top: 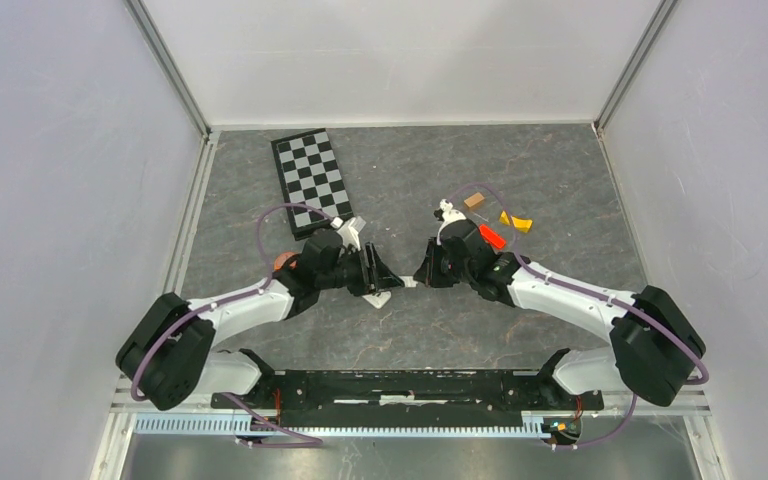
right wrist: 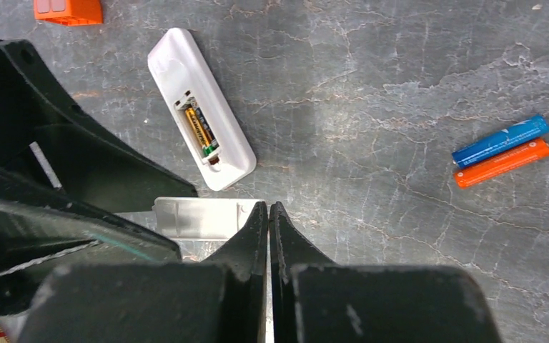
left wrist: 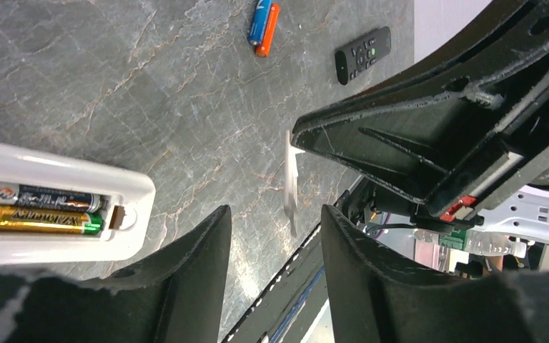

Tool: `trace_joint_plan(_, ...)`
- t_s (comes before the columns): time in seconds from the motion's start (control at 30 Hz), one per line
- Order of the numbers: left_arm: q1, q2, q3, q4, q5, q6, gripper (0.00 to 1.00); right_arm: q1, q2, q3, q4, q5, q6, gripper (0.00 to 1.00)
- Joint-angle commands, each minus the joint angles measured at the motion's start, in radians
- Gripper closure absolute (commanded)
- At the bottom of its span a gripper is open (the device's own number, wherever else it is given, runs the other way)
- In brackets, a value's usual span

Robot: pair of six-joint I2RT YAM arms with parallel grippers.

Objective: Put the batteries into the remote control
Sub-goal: Pick up the battery cover at the center of the board.

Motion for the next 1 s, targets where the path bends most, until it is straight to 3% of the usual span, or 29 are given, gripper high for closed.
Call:
trace_joint_plan(0.0,-0.005,0.041,0.052,0.088,0.036,-0.045,0.48,-0.005,-0.025,0.042,0.038,-0.037,0.004,1.0)
trace_joint_plan(0.13,-0.006,0.053,0.038,0.13,0.029,-0.075,0.6,-0.009,-0.029,0.039,0.039,-0.039,0.0,1.0)
trace_joint_plan(0.27,-0.009,0.062,0.048,0.136,0.056,-0.052,0.88,-0.015,-0.036,0.036,0.047,-0.05,0.002,0.99)
trace_joint_plan(0.3,-0.009,0.063,0.051,0.14,0.067,-0.033,0.94,-0.019,-0.042,0.034,0.049,-0.054,0.0,0.91)
trace_joint_plan(0.33,-0.009,0.057,0.055,0.141,0.071,-0.013,0.98,-0.023,-0.051,0.029,0.054,-0.058,0.001,0.77)
trace_joint_plan(0.4,-0.009,0.039,0.06,0.139,0.065,0.043,0.98,-0.04,-0.086,0.016,0.065,-0.067,-0.001,0.48)
trace_joint_plan(0.53,-0.009,-0.013,0.094,0.13,0.075,0.206,0.98,-0.092,-0.208,-0.021,0.149,-0.143,-0.049,0.29)
trace_joint_plan(0.67,-0.009,-0.063,0.14,0.147,0.175,0.355,0.98,-0.126,-0.3,0.01,0.203,-0.273,-0.291,0.23)
trace_joint_plan(0.83,-0.009,-0.12,0.205,0.149,0.322,0.48,0.98,-0.127,-0.292,0.17,-0.002,-0.556,-0.706,0.21)
trace_joint_plan(0.97,-0.007,-0.161,0.339,-0.066,0.397,0.688,0.98,-0.128,-0.304,0.278,-0.154,-0.584,-0.945,0.22)
